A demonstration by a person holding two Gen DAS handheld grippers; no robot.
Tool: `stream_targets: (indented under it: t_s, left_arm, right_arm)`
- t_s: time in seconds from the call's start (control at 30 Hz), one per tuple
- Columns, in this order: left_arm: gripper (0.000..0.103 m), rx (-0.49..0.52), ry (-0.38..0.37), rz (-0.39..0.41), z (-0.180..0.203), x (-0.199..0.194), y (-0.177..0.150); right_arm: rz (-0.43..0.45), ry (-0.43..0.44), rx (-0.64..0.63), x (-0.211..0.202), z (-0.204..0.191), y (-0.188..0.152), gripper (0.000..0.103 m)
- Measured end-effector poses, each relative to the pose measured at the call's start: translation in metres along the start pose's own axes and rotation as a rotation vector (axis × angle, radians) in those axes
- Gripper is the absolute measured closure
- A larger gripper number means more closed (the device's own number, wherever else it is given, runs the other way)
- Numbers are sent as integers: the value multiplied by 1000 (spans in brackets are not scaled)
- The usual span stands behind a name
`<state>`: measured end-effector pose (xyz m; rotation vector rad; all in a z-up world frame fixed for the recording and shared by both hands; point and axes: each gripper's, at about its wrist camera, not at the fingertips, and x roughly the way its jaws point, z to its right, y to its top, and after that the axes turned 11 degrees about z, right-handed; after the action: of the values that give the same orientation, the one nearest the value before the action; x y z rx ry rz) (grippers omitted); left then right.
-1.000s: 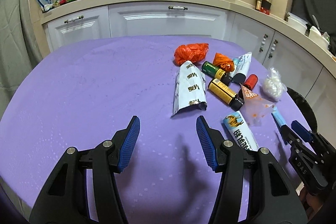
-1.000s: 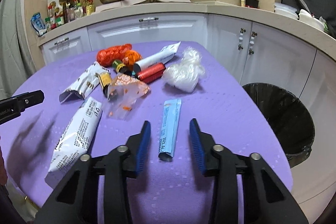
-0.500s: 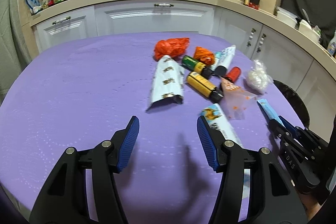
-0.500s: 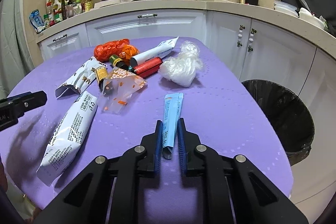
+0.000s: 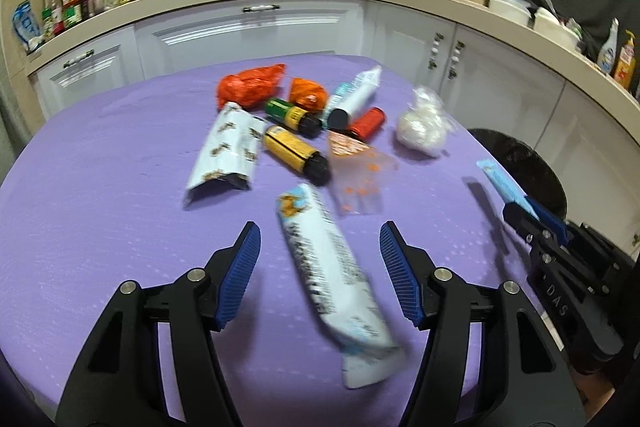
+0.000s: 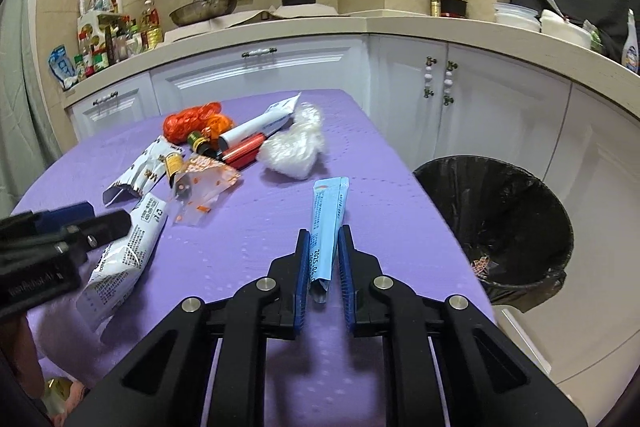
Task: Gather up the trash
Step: 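Grasp the milk powder sachet with the left tool while the right tool grasps the blue tube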
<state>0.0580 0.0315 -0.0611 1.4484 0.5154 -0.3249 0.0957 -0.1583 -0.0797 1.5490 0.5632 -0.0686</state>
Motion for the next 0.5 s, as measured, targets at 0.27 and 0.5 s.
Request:
stream_targets:
  t_s: [0.27,0.5]
  left_arm:
    - [42,48,26,-42,19,13,-21]
    - [61,48,34,-40,16,14,-30]
  right_arm:
    - [7,-3,35,-7,16,-4,88]
    - [11,-5,42,-10,19,-6,88]
